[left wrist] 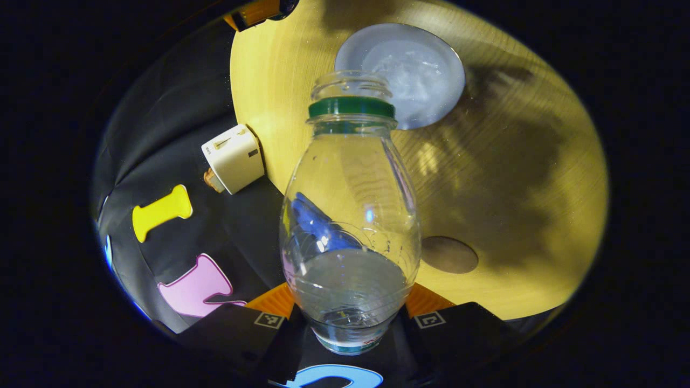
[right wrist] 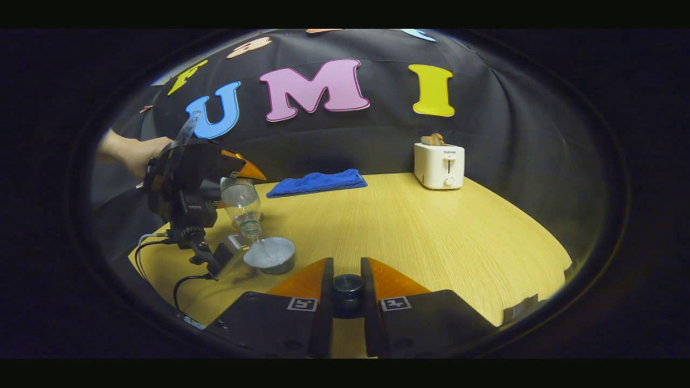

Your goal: Open the teacup lid with one hand, grasp the water bottle and pour water into the teacup with the other hand; after pouring, place the water bottle on the coaster and then close the teacup lid.

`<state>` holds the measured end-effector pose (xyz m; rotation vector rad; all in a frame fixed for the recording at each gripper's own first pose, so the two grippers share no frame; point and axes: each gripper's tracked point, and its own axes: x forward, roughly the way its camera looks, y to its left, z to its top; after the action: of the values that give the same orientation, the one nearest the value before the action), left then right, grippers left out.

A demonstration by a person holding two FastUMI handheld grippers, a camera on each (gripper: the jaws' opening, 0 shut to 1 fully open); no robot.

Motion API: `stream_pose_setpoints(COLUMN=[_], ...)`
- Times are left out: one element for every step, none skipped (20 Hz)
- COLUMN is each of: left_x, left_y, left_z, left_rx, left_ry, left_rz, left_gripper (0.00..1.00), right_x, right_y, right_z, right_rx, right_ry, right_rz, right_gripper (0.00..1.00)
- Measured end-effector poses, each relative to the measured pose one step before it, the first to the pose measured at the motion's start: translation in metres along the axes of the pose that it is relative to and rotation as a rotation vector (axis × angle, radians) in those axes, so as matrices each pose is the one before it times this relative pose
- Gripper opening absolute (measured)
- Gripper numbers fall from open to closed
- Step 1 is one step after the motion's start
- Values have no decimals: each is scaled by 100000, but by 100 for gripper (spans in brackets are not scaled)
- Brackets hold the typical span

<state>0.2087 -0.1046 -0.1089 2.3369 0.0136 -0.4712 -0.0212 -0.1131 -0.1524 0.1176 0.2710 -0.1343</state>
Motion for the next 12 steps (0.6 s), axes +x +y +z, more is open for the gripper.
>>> stream_pose_setpoints(left_x=[142, -124, 1, 15, 105, 32, 59, -47, -32, -10, 76, -39], left_y=[359, -52, 48, -138, 171, -17, 202, -14, -84, -98, 251, 115], left_z=[-50, 109, 54, -48, -42, -38, 84, -39, 61, 97, 2, 123], left_rx=[986, 1017, 841, 925, 618, 586, 427, 258, 221, 241, 538, 653], left_ry=[-14, -456, -23, 339, -223, 157, -229, -112, -205, -267, -249, -373], left_rz=[156, 1, -263, -406, -248, -276, 301, -108, -149, -173, 371, 738], left_gripper=[72, 72, 72, 72, 71, 72, 72, 72, 72, 71, 71, 72], right_x=[-50, -37, 37, 42, -7, 22, 33, 68, 62, -3, 163, -64], right_y=[73, 48, -6, 3, 75, -5, -17, 39, -32, -57, -12, -59], right_z=[119, 31, 87, 32, 83, 12, 118, 124, 196, 105, 97, 17], right_rx=[183, 230, 176, 213, 121, 30, 12, 44, -57, -67, -63, -4], right_ry=[8, -30, 68, 19, 20, 28, -127, -133, -108, -165, 31, -60], right_rz=[47, -2, -75, 19, -73, 27, -109, 26, -75, -30, -18, -1], right_gripper=[28, 28, 28, 28, 28, 28, 28, 33, 33, 33, 33, 22])
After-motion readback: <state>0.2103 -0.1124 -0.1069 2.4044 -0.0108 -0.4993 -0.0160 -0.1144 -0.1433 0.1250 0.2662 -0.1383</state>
